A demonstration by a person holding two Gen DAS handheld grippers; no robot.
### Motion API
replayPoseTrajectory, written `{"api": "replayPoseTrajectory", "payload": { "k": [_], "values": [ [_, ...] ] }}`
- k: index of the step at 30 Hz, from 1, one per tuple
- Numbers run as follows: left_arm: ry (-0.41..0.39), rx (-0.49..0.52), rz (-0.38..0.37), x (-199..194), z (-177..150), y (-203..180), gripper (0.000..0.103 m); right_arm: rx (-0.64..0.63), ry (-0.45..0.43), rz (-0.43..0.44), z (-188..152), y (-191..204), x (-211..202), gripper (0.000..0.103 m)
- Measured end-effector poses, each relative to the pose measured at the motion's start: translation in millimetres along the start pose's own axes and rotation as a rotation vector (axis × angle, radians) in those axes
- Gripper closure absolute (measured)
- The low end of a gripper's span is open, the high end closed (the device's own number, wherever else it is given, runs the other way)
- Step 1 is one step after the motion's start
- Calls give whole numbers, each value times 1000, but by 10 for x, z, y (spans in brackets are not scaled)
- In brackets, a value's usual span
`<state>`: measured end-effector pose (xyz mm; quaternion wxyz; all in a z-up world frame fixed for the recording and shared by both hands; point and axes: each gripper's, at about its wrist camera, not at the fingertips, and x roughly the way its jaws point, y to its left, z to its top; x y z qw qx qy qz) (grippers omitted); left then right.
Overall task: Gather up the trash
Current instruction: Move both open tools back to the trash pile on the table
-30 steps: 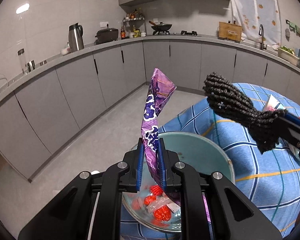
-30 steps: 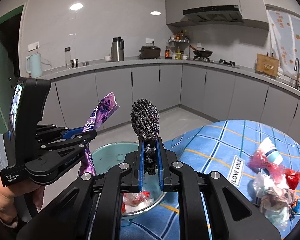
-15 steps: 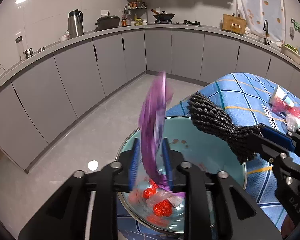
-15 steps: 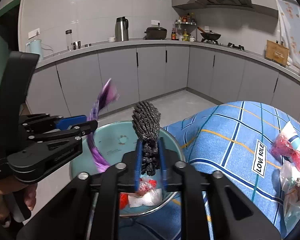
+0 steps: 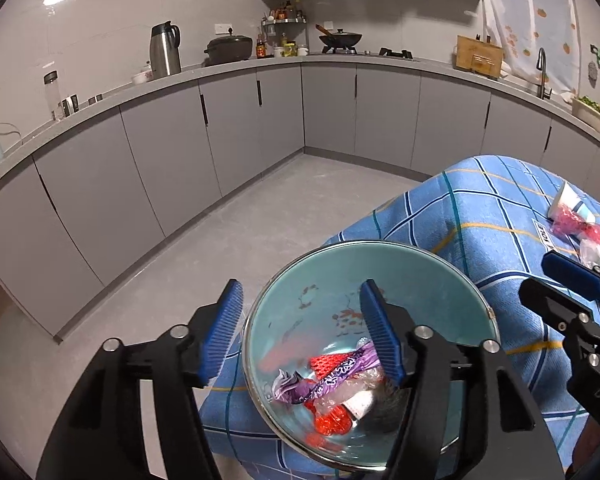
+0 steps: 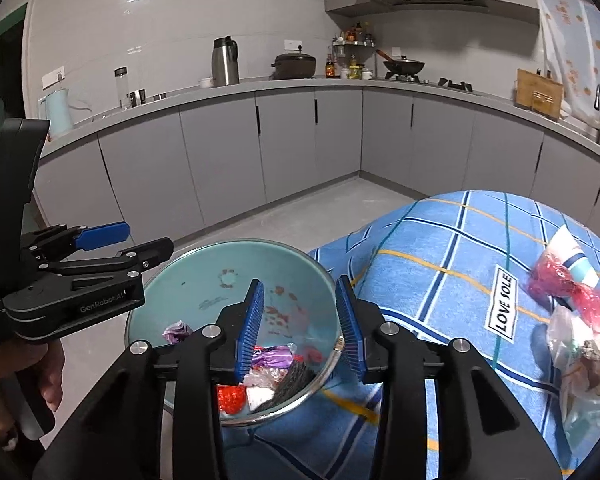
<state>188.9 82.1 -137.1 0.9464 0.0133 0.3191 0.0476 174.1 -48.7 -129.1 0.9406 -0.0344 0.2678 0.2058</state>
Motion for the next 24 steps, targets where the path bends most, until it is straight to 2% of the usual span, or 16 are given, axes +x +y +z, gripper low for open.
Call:
{"api": "replayPoseTrajectory", "payload": {
  "k": [3, 5, 8, 18, 24],
  "values": [
    [-6, -1, 5, -28, -1, -18, 31, -1, -7, -10, -8, -26, -62, 63],
    [-11, 4, 3, -55, -6, -51, 25, 0, -14, -22, -9, -50, -111, 57],
    [-20, 6, 1, -99, -8, -96, 18, 0, -25, -35, -10, -94, -185, 55],
    [-37, 47, -38, -231, 0, -393, 11, 39, -75, -110, -24, -382, -595, 50],
    [-46, 102, -84, -303, 22, -741, 8, 68, -99, -164, -64, -619, -823, 49]
  ]
}}
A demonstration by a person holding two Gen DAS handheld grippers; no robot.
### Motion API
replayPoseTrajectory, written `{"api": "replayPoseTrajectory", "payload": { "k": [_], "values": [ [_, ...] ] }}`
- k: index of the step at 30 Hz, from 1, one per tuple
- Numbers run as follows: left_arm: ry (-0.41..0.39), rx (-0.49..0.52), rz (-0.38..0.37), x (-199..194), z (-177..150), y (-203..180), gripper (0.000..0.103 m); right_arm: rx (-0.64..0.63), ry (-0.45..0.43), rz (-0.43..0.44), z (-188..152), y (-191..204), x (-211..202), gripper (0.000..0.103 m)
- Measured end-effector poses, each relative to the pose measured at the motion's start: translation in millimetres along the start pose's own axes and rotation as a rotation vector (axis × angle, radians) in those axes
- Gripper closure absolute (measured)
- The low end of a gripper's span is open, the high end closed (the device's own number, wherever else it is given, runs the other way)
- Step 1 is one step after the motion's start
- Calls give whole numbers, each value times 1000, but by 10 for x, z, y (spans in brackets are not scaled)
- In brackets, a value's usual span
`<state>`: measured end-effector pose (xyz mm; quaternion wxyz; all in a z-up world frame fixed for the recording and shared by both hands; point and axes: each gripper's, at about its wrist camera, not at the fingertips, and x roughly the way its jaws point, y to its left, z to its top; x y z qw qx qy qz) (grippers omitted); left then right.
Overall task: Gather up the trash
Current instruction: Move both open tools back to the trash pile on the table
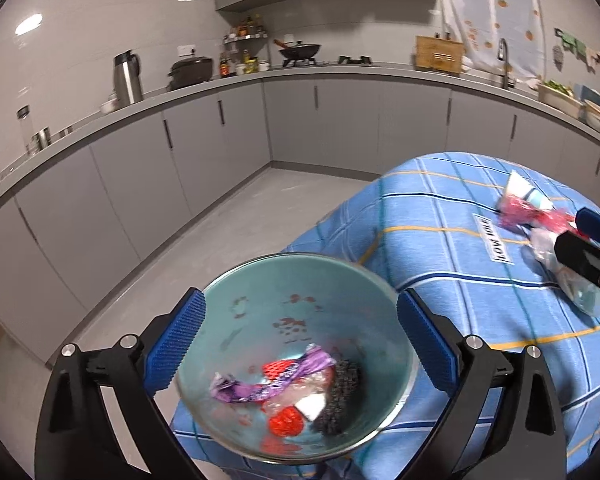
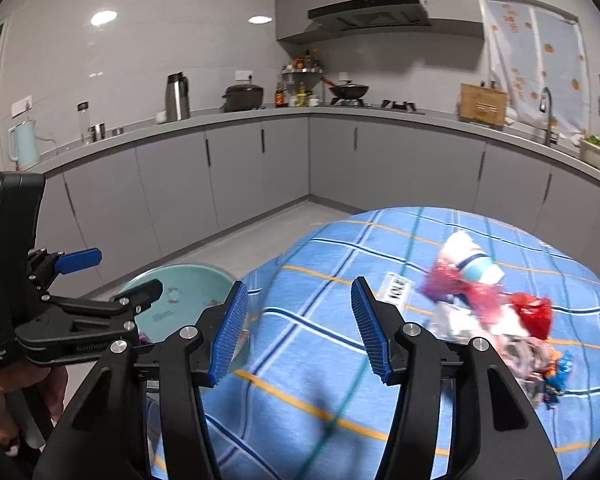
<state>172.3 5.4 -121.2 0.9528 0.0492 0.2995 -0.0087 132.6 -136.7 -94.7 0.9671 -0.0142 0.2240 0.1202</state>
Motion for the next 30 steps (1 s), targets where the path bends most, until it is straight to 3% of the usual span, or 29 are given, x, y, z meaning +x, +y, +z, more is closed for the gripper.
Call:
{"api": "replayPoseTrajectory", "payload": {
  "k": [11, 25, 30],
  "values": [
    [-12, 88, -99, -21, 78, -649, 7, 68, -32, -110, -137, -562, -355, 44],
    [-32, 195, -250, -134, 126, -1682, 6, 173, -2, -346, -609, -1495, -879, 42],
    [-44, 228, -288, -175, 190, -2037, 6, 208, -10, -373, -722, -1696, -983, 42]
  ]
}}
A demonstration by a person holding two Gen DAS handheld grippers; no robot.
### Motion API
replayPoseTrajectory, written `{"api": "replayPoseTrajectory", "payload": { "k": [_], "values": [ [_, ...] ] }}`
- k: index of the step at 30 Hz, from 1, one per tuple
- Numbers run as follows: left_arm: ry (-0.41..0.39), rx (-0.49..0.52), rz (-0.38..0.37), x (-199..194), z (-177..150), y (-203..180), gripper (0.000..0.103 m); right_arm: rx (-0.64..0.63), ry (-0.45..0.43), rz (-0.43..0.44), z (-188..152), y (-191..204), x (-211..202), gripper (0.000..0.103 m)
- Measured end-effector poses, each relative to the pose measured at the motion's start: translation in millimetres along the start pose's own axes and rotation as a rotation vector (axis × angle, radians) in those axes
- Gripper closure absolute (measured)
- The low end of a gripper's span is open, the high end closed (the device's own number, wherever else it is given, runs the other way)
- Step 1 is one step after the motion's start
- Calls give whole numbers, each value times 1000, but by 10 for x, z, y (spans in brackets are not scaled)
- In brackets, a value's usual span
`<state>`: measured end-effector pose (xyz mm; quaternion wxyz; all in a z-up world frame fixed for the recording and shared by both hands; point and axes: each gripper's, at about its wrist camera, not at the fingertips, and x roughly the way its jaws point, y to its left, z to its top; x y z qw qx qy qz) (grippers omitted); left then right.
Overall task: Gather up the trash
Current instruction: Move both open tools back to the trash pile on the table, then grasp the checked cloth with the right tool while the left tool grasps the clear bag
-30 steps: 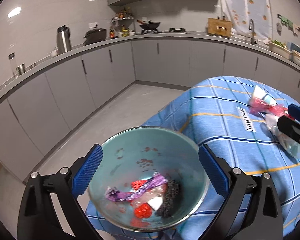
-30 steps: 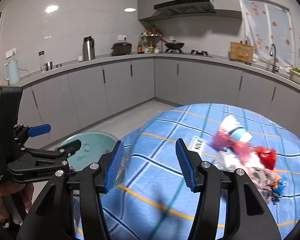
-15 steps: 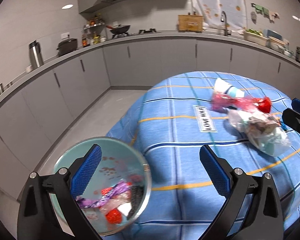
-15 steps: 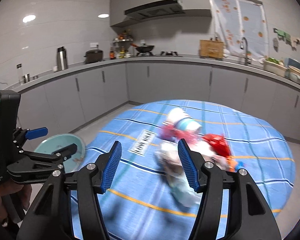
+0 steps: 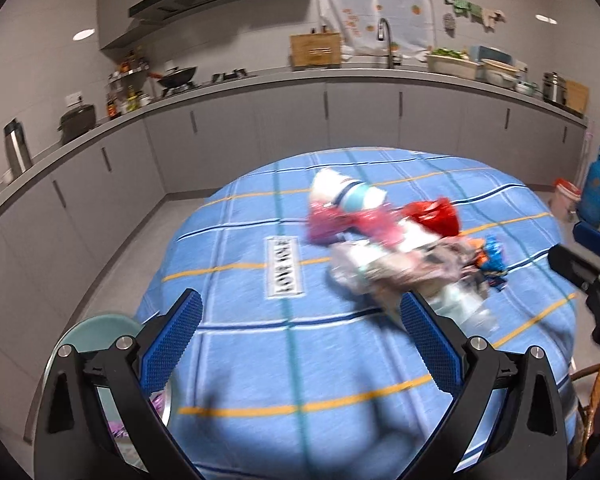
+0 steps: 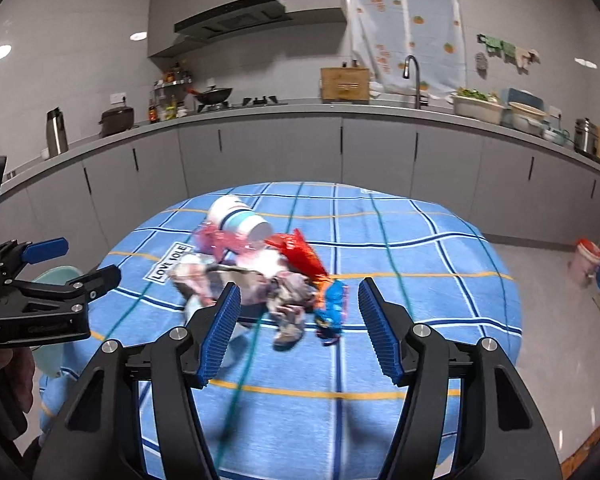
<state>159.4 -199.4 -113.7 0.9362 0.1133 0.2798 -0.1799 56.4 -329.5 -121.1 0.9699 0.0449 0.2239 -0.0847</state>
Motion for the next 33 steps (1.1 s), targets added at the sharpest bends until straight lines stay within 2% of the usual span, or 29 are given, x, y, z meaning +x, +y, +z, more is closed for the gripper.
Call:
{"api": "replayPoseTrajectory", "payload": {
  "k": [4, 8, 14, 17, 20, 27, 30, 33],
  "values": [
    [2, 41, -18, 110, 125, -243, 6, 18, 5, -24, -46, -114, 27, 37],
    [3, 89, -16, 225, 248, -417, 6, 53, 17, -45, -92, -267, 67, 37],
    [24, 57, 33, 317, 215, -275, 6, 32, 55, -35, -69, -247, 322, 39],
    [30, 12, 76, 350, 189, -55, 6, 18, 96, 3, -15, -167, 551, 48],
    [51, -19, 111, 423, 175, 139, 6, -19, 129, 32, 87, -62, 741, 51],
    [57, -28, 92, 441, 125, 241, 6, -117, 283, 31, 126, 168, 1246, 57],
    [65, -28, 81, 441, 96, 256, 6, -101, 324, 54, 65, 155, 1355, 77],
    [67, -39, 79, 418, 70, 298, 6, -82, 307, 83, 70, 160, 1281, 85]
  ]
}}
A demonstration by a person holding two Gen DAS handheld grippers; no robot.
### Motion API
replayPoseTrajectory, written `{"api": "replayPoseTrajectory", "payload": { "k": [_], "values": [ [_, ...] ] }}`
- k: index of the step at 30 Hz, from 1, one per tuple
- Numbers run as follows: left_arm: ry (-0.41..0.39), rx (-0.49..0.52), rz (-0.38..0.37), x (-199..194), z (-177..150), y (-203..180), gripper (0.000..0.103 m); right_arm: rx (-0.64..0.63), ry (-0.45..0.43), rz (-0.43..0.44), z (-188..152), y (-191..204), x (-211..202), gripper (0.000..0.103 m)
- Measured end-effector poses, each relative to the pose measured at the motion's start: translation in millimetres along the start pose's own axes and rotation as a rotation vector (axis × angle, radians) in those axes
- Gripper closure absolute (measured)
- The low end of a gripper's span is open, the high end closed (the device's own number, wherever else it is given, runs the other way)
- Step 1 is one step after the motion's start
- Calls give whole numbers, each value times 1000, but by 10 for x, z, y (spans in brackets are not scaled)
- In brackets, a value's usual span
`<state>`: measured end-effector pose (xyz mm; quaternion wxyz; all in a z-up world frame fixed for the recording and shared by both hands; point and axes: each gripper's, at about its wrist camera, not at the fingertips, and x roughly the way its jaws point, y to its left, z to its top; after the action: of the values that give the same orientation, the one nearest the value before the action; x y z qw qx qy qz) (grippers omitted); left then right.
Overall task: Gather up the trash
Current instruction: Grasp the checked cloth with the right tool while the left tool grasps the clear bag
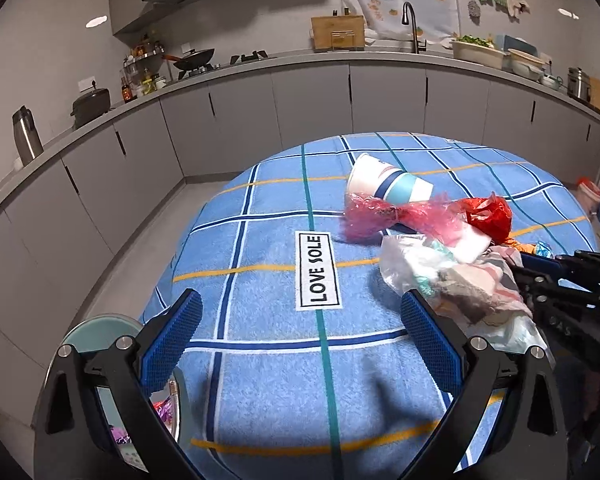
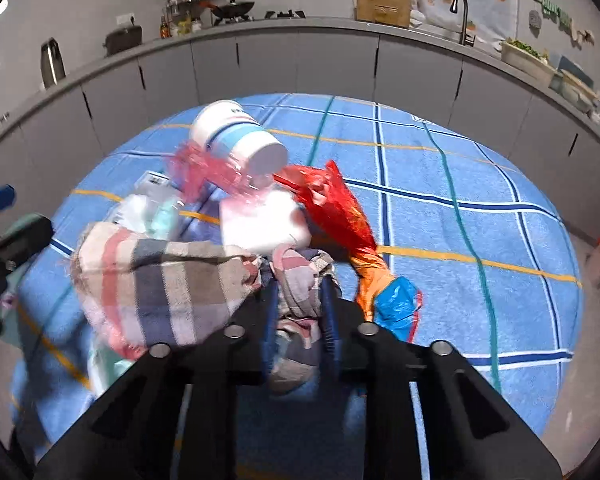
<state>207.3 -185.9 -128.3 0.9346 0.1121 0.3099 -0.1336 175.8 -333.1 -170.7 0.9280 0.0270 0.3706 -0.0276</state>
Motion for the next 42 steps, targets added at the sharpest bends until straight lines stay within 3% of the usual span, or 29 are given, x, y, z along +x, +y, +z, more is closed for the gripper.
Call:
{"api": "replayPoseTrajectory", "payload": {
  "k": [9, 21, 26, 34, 42],
  "values": [
    [-33, -22, -25, -207, 20, 23, 6, 78, -160, 12, -33, -30, -647, 87],
    [-20, 33, -99, -228, -4, -450, 6, 255, -291, -35, -255, -483, -1231, 87],
    [12, 40, -117, -150, 18, -650, 6, 284, -300, -56, -316, -623, -1253, 87],
    [-13, 76, -117, -215, 149, -989, 6, 307, -280, -78, -400, -758, -1171, 87],
    [89, 82, -116, 62, -25, -1091, 6, 279, -250, -88, -541, -711, -1146, 87]
  ]
}}
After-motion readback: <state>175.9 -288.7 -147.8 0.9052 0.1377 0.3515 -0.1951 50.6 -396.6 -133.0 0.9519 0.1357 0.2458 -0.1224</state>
